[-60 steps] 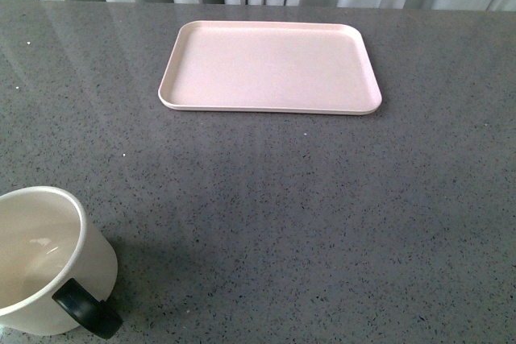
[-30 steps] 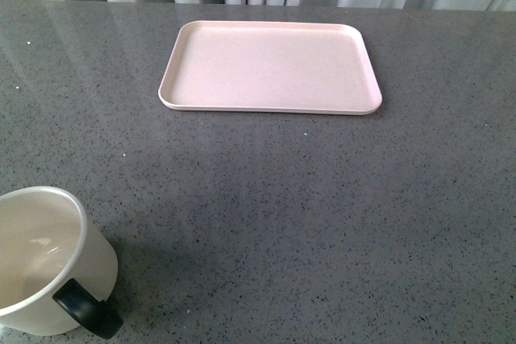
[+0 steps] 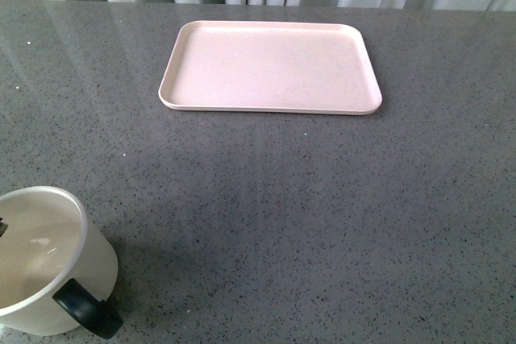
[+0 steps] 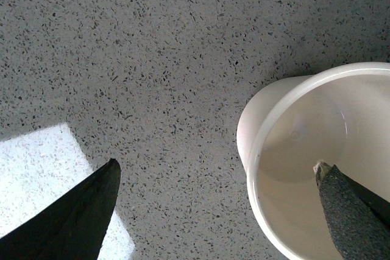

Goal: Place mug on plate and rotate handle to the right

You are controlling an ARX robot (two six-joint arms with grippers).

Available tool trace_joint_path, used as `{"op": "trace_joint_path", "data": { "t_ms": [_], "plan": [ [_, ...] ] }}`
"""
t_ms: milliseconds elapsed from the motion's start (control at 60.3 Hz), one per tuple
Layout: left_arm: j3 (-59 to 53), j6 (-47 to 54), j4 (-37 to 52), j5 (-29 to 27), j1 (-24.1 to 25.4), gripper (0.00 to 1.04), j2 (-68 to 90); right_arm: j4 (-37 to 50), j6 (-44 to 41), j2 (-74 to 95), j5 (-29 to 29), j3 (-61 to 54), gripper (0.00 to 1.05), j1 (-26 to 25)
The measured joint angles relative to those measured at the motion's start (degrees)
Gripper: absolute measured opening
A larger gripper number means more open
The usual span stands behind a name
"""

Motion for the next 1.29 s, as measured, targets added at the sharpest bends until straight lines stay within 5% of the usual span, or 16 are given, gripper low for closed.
{"op": "trace_joint_path", "data": {
  "t_ms": [382, 597, 913, 1294],
  "plan": [
    [0.76, -1.75, 3.5, -0.31, -2.78, 0.94, 5.22, 0.0, 0.02, 0.0, 0.0, 0.0, 0.96, 0.0],
    [0.79, -2.62, 4.37, -0.22, -4.13, 0.49, 6.27, 0.0, 0.02, 0.0, 0.0, 0.0, 0.96, 0.0],
    [0.79, -3.08, 3.8, 1.11, -5.86, 0.04, 6.54, 0.0, 0.02, 0.0, 0.0, 0.0, 0.96, 0.0],
    [7.23, -5.64, -2.21, -0.68, -7.04, 0.02, 4.39, 0.0, 0.02, 0.0, 0.0, 0.0, 0.96, 0.0]
  ]
}}
